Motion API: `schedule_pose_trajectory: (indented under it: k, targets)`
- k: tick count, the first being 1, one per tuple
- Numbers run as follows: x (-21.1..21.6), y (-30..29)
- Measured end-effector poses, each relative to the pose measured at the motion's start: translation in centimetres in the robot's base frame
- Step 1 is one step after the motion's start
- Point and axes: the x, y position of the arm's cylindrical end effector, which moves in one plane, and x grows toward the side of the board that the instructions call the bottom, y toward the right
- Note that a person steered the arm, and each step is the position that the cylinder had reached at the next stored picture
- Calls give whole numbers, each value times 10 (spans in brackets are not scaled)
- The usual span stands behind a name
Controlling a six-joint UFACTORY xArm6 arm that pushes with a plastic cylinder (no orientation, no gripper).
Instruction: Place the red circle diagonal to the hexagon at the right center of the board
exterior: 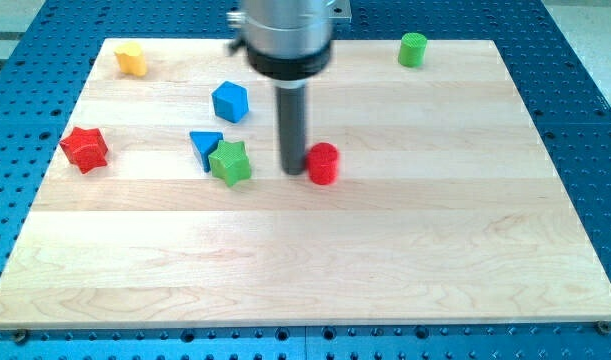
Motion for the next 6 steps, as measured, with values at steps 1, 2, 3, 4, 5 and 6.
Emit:
schedule_pose_trajectory:
  k: [1,2,3,4,5,6]
  targets:
    - [-1,34]
    - [48,3]
    - [27,82]
    - [0,145]
    - [15,160]
    - [37,117]
